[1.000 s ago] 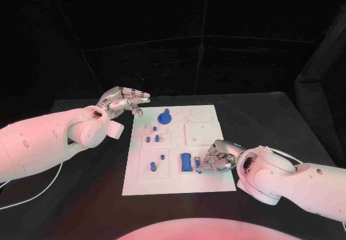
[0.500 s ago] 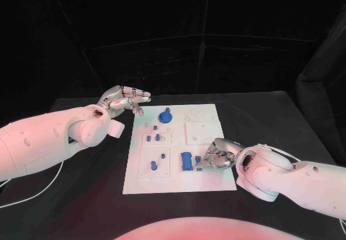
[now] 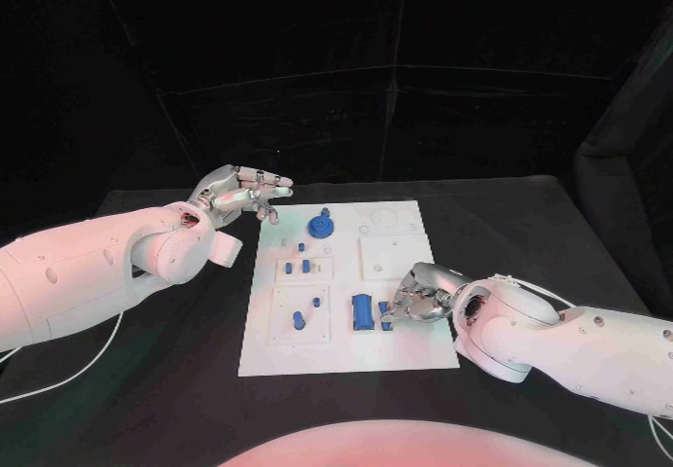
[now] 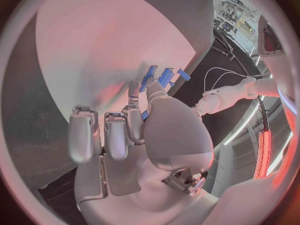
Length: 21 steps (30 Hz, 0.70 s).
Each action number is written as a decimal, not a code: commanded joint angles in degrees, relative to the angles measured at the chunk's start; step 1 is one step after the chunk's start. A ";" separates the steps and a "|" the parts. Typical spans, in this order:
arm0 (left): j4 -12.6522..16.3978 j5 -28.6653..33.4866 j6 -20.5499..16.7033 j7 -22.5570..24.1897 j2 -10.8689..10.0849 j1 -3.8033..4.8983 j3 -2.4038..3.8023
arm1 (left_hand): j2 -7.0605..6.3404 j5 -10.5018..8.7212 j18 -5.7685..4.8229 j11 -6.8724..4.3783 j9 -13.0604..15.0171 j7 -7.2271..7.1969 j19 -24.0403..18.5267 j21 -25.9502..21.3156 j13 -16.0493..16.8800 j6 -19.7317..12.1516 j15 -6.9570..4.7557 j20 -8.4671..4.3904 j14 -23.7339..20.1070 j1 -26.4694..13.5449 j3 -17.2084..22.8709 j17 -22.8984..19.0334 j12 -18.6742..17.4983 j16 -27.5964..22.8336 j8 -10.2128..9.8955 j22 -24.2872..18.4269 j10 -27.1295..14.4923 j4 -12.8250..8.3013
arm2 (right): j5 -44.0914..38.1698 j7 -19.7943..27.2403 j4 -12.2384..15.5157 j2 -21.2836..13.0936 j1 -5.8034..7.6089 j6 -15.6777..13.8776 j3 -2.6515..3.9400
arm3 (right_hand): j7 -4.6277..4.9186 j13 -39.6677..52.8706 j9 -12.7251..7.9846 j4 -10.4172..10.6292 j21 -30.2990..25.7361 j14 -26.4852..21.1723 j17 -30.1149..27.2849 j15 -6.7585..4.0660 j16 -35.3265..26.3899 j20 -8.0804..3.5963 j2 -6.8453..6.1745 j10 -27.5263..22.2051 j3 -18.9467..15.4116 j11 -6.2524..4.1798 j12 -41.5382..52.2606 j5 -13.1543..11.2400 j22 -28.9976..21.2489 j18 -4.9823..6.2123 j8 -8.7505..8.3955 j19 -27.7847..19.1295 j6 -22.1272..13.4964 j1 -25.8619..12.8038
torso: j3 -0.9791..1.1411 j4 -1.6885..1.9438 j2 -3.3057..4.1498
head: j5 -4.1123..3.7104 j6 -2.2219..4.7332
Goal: Assemble the parts on the task board
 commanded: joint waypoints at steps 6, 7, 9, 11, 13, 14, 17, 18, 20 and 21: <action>0.05 0.19 0.61 0.16 -0.01 0.08 0.05 | 0.16 0.14 0.76 -0.02 -0.07 0.05 -0.35 -0.28 -0.08 -0.37 -0.05 -0.10 -0.30 0.22 0.28 -0.06 0.18 -0.36 0.30 -0.08 -0.32 0.02 | -0.50 2.91 -0.19 0.23 0.01 -1.07 -0.08 | -0.09 5.40 0.03 1.03 0.22 4.57 8.31 0.12 0.36 -0.18 0.15 1.00 -2.26 0.18 0.09 -0.06 4.29 -1.11 0.23 1.98 0.19 -1.70 | -0.02 -0.08 -0.06 | 0.11 0.04; 0.05 0.19 0.59 0.16 -0.01 0.08 0.05 | 0.16 0.14 0.76 -0.02 -0.07 0.05 -0.35 -0.28 -0.08 -0.37 -0.05 -0.10 -0.30 0.22 0.28 -0.06 0.18 -0.36 0.30 -0.08 -0.32 0.02 | -0.02 3.50 -0.12 0.18 0.01 -1.78 -0.08 | -0.04 5.35 0.02 1.55 0.19 4.56 8.28 0.17 0.34 -0.13 0.14 0.97 -2.87 0.23 -0.03 0.33 4.26 -1.10 0.20 1.97 0.13 -2.53 | -0.01 -0.07 -0.04 | 0.09 0.11; 0.04 0.19 0.56 0.17 -0.02 0.08 0.05 | 0.16 0.14 0.76 -0.02 -0.07 0.05 -0.35 -0.28 -0.08 -0.37 -0.05 -0.10 -0.30 0.22 0.28 -0.06 0.18 -0.36 0.30 -0.08 -0.32 0.02 | 1.31 5.15 0.06 -0.04 0.01 -3.11 -0.08 | 0.08 5.07 -0.02 2.37 0.08 4.53 8.13 0.24 0.25 -0.06 0.11 0.79 -3.87 0.33 -0.59 0.73 4.09 -1.06 0.08 1.90 -0.12 -3.74 | 0.00 -0.06 -0.03 | 0.09 0.15; 0.03 0.19 0.54 0.20 -0.01 0.08 0.05 | 0.16 0.14 0.76 -0.02 -0.07 0.05 -0.35 -0.28 -0.08 -0.37 -0.05 -0.10 -0.30 0.22 0.28 -0.06 0.18 -0.36 0.30 -0.08 -0.32 0.02 | 2.74 6.77 0.28 -0.33 0.01 -3.99 -0.08 | 0.33 4.77 -0.16 3.06 -0.02 4.53 8.13 0.36 0.25 0.02 0.12 0.55 -4.71 0.52 -1.17 1.16 3.95 -1.02 -0.31 1.84 -0.84 -4.63 | 0.00 -0.02 -0.06 | 0.01 0.33; -0.05 0.19 0.52 0.31 0.05 0.08 0.05 | 0.16 0.14 0.76 -0.02 -0.07 0.05 -0.35 -0.28 -0.08 -0.37 -0.05 -0.10 -0.30 0.22 0.28 -0.06 0.18 -0.36 0.30 -0.08 -0.32 0.02 | 6.17 9.75 0.73 -1.08 0.02 -4.95 -0.07 | 0.84 4.59 -0.51 3.50 0.01 4.58 8.32 0.64 0.36 0.21 0.14 0.31 -5.48 0.92 -1.58 1.20 4.01 -1.04 -1.23 1.86 -2.43 -4.92 | -0.02 0.00 -0.14 | -0.03 0.53; -0.10 0.39 0.66 0.43 0.09 0.08 0.04 | 0.16 0.14 0.76 -0.01 -0.07 0.06 -0.35 -0.29 -0.08 -0.38 -0.05 -0.10 -0.31 0.19 0.27 -0.09 0.20 -0.36 0.30 -0.08 -0.33 0.04 | 8.35 11.41 0.99 -1.57 0.03 -5.35 -0.06 | 1.06 4.57 -0.65 3.60 0.01 4.58 8.34 0.79 0.37 0.33 0.24 0.25 -5.72 1.11 -1.64 1.17 4.01 -1.05 -1.58 1.86 -3.01 -4.84 | -0.04 0.02 -0.23 | -0.07 0.65; -0.30 3.27 1.23 1.08 0.30 0.08 0.03 | -0.16 0.13 0.71 0.05 -0.06 0.07 -0.40 -0.41 -0.06 -0.42 0.06 -0.02 -0.47 -0.57 -0.16 -0.48 0.35 -0.47 0.37 -0.18 -0.37 0.38 | 15.07 16.49 1.47 -2.98 0.22 -6.24 0.02 | 1.97 4.12 -1.23 3.47 -0.17 4.55 8.16 1.40 0.27 0.82 0.56 -0.28 -6.30 1.85 -2.59 1.36 3.75 -1.00 -3.03 1.72 -5.32 -3.99 | -0.17 0.13 -0.41 | -0.37 1.22; -0.40 4.74 1.39 1.49 0.41 0.08 0.01 | -0.29 0.13 0.70 0.05 -0.06 0.05 -0.43 -0.47 -0.06 -0.44 0.08 0.01 -0.55 -0.78 -0.32 -0.62 0.39 -0.53 0.39 -0.21 -0.39 0.46 | 18.24 18.74 1.31 -3.39 0.52 -6.46 0.09 | 2.25 3.77 -1.43 3.34 -0.32 4.49 7.92 1.64 0.13 1.02 0.68 -0.62 -6.49 2.11 -3.26 1.46 3.54 -0.95 -3.47 1.62 -5.95 -3.61 | -0.26 0.17 -0.55 | -0.48 1.54; -0.74 7.06 1.64 2.41 0.70 0.05 -0.03 | -0.56 0.13 0.70 0.03 -0.05 -0.02 -0.54 -0.62 -0.04 -0.47 0.11 0.06 -0.78 -1.22 -0.69 -1.00 0.52 -0.69 0.44 -0.31 -0.41 0.65 | 24.80 22.87 0.39 -3.79 1.36 -6.46 0.25 | 2.93 1.63 -1.97 2.62 -1.20 4.23 6.78 2.13 -0.55 1.50 1.15 -2.33 -6.66 2.68 -7.22 2.21 2.26 -0.66 -4.50 1.04 -7.41 -2.12 | -0.45 0.19 -0.94 | -0.80 2.37; -1.08 8.26 1.72 2.96 0.95 0.03 -0.04 | -0.65 0.13 0.70 0.01 -0.05 -0.06 -0.60 -0.70 -0.03 -0.47 0.12 0.08 -0.91 -1.44 -0.87 -1.20 0.58 -0.78 0.47 -0.35 -0.40 0.77 | 28.76 25.30 -0.43 -3.85 1.98 -6.36 0.31 | 3.24 0.10 -2.28 2.28 -1.85 4.04 5.99 2.44 -1.03 1.80 1.55 -3.53 -6.82 2.98 -9.92 2.71 1.35 -0.45 -4.90 0.62 -7.90 -1.47 | -0.51 0.17 -1.19 | -0.89 2.68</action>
